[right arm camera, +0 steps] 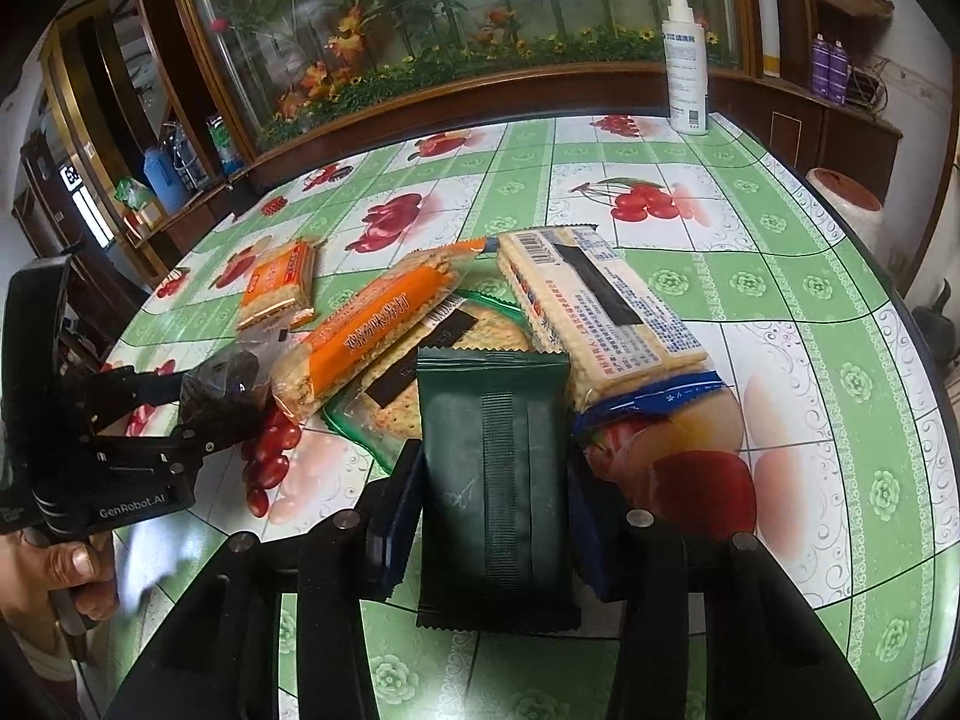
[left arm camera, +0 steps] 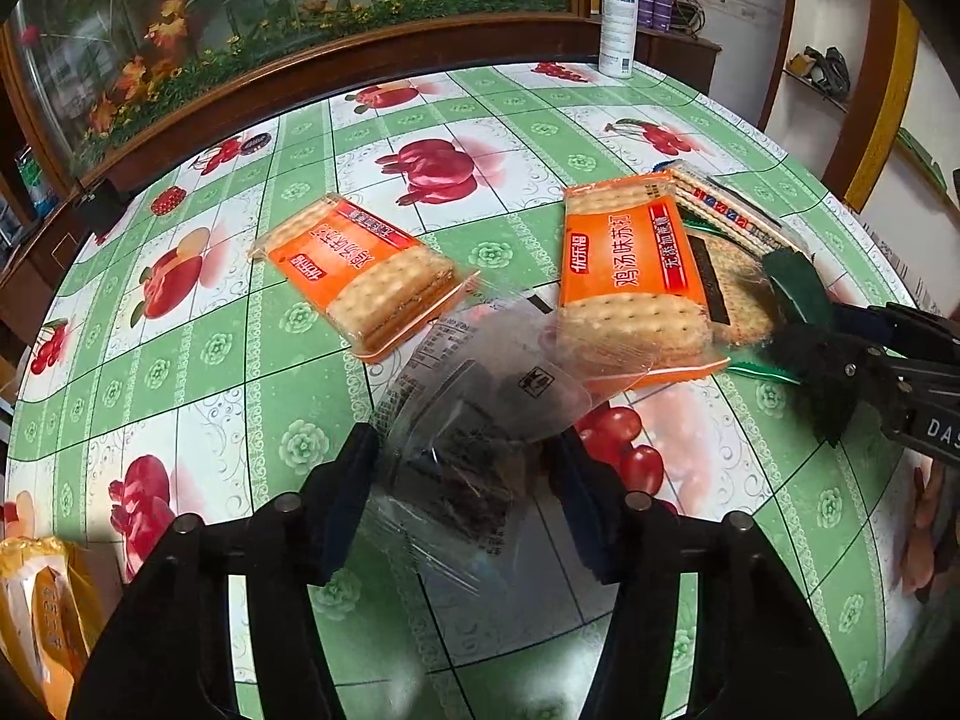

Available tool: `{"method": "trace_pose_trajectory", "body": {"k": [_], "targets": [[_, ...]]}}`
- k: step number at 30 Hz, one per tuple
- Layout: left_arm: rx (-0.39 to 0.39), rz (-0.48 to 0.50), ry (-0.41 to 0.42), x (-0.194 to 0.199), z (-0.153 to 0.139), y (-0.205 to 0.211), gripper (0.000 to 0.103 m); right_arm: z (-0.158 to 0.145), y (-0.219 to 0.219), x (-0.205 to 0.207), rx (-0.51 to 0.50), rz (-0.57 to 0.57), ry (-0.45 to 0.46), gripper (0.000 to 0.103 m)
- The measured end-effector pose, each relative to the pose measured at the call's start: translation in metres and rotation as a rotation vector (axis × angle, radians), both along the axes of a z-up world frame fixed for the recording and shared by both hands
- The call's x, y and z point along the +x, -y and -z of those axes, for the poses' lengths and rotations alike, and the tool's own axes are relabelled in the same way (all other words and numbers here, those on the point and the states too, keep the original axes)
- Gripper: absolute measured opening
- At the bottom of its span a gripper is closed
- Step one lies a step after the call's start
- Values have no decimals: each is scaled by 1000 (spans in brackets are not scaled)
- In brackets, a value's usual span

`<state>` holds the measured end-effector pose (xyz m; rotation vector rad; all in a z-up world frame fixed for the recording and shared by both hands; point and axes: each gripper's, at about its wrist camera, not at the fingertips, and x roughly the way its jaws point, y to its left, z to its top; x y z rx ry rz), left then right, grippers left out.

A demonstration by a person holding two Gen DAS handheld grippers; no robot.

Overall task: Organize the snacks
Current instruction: 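Grasp clear bag of dark snacks with left gripper while right grasps dark green pack, then carry both packs into the tray and open both grippers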

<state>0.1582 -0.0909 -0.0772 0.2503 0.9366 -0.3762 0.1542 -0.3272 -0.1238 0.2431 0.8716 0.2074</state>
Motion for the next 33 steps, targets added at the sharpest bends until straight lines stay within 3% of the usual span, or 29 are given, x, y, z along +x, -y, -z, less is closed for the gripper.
{"method": "trace_pose_trajectory", "body": {"k": [12, 13, 33], "targets": [[-136, -114, 23, -37, -5, -34, 51, -10, 3, -5, 82, -17, 37, 46], [-141, -123, 27, -40, -5, -37, 42, -11, 2, -6, 84, -20, 42, 46], [-240, -233, 117, -97, -25, -82, 42, -19, -21, -15, 80, -96, 90, 46]]}}
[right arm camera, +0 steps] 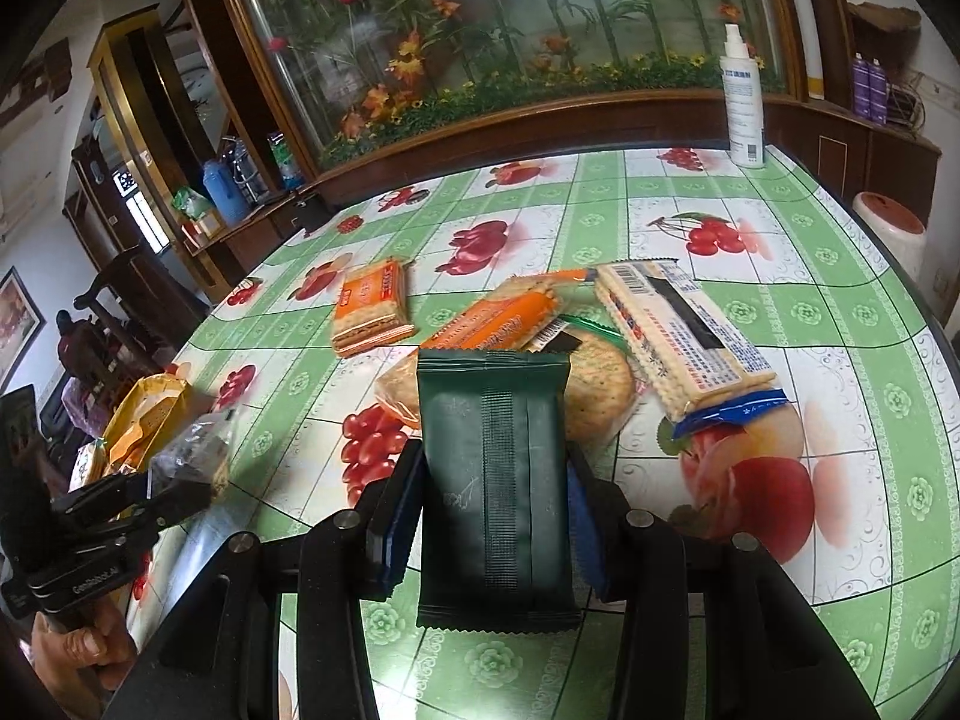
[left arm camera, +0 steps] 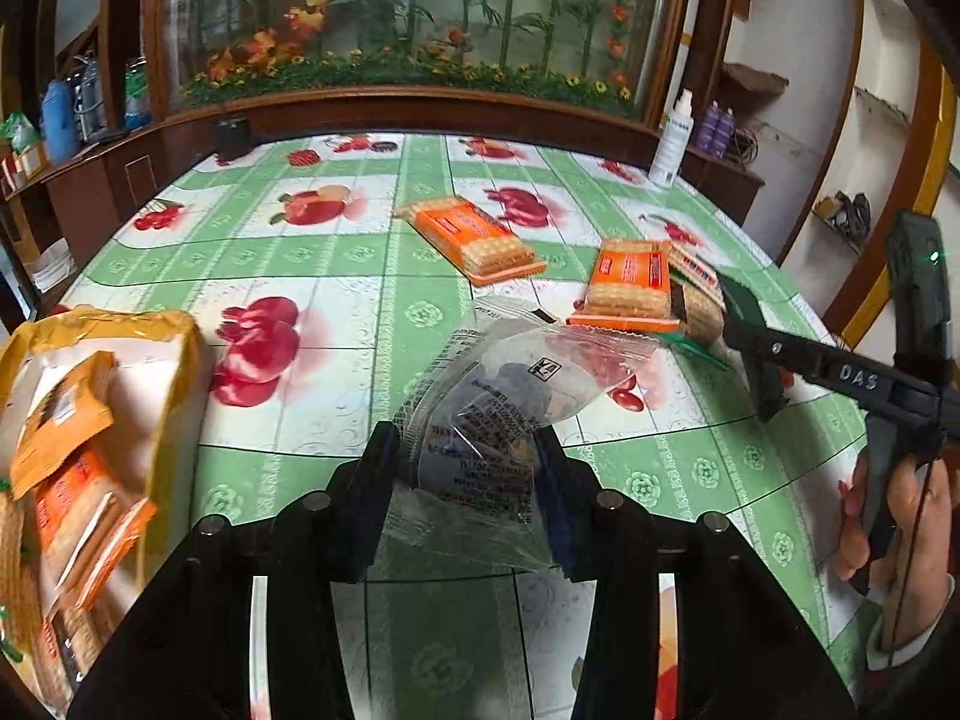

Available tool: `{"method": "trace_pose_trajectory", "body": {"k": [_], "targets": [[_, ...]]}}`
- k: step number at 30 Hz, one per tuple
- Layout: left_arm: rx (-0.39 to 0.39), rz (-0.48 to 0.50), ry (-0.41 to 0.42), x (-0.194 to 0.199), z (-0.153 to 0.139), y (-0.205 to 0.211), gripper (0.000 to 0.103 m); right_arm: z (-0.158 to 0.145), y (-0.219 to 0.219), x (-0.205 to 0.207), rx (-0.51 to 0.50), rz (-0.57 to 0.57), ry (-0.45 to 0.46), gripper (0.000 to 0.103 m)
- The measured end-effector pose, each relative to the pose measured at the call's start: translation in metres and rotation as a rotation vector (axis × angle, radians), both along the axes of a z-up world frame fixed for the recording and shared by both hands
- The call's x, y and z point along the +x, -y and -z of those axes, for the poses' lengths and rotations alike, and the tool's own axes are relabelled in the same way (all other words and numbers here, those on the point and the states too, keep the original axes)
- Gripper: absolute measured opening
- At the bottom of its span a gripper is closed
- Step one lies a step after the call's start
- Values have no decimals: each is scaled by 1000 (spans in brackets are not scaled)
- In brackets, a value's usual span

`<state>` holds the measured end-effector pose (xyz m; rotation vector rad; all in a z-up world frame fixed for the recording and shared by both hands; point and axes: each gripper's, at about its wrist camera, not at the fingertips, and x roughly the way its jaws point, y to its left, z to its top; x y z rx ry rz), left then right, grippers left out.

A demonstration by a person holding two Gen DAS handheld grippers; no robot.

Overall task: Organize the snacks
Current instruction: 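Carry both packs into the tray and open both grippers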

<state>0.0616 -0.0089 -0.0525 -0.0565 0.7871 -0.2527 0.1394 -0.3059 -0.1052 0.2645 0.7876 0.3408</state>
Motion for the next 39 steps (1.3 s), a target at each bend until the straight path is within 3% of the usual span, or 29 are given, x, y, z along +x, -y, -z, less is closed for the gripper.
{"method": "trace_pose_trajectory", "body": {"k": [17, 26, 39], "targets": [[-13, -137, 131, -50, -49, -59, 42, -8, -11, -6, 22, -35, 37, 46], [-23, -211, 130, -62, -46, -93, 42, -15, -31, -15, 38, -87, 61, 45], [-22, -290, 127, -72, -41, -129, 42, -31, -98, -31, 99, -234, 86, 45]]}}
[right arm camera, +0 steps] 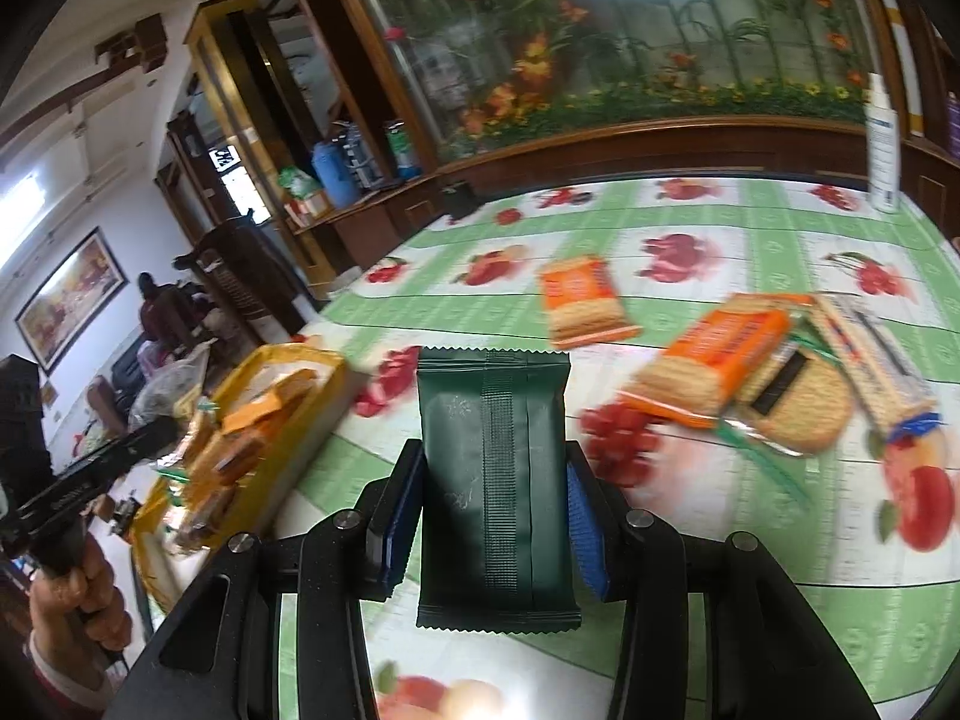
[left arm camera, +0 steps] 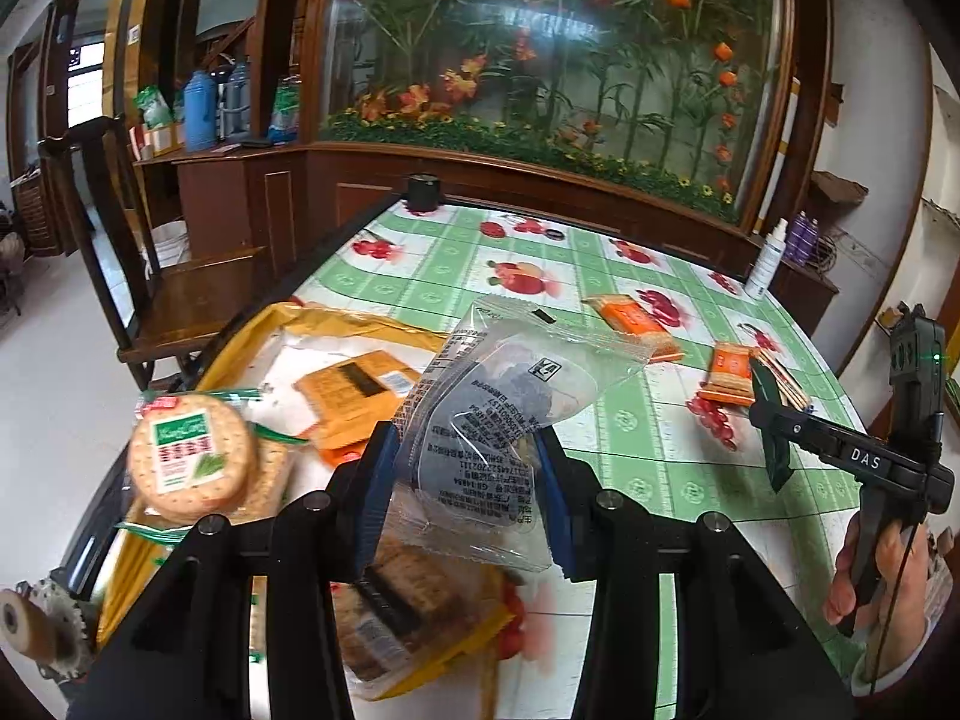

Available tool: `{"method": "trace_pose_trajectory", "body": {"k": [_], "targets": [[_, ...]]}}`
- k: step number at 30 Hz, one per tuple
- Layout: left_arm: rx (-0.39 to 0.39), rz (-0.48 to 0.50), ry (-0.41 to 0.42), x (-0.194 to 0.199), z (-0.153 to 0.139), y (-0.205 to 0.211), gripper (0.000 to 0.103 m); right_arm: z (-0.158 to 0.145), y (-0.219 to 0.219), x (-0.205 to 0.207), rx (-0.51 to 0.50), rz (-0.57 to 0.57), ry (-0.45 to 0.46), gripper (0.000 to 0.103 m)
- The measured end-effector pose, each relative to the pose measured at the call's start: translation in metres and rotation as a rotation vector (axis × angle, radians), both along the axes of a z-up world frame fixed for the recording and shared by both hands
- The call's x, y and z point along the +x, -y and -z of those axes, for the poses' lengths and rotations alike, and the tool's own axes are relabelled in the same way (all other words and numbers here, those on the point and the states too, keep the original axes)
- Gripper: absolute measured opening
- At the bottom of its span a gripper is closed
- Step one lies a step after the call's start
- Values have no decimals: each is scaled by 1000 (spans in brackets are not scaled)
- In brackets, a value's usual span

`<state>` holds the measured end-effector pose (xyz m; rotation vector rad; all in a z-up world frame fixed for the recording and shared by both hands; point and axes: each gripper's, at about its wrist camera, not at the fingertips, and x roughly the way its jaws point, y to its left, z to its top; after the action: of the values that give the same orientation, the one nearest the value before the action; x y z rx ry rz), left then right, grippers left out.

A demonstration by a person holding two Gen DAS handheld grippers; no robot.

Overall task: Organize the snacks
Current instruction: 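Carry both packs into the tray and open both grippers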

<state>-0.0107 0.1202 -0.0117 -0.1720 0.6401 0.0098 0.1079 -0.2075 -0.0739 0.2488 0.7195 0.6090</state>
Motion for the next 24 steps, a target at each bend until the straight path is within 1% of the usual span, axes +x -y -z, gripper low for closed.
{"method": "trace_pose_trajectory", "body": {"k": [7, 12, 16, 20, 24], "targets": [[31, -64, 14, -14, -3, -26, 42, -16, -59, 1, 59, -116, -4, 45], [10, -125, 8, -24, 0, -56, 42, -36, -118, -2, 60, -220, 19, 45], [-11, -143, -1, -25, 4, -67, 42, -49, -165, -1, 53, -281, 38, 45], [10, -156, -12, -25, 8, -67, 42, -51, -195, 1, 70, -309, 25, 45], [21, -184, -37, -22, 16, -72, 42, -46, -220, -1, 83, -333, 0, 45]]}}
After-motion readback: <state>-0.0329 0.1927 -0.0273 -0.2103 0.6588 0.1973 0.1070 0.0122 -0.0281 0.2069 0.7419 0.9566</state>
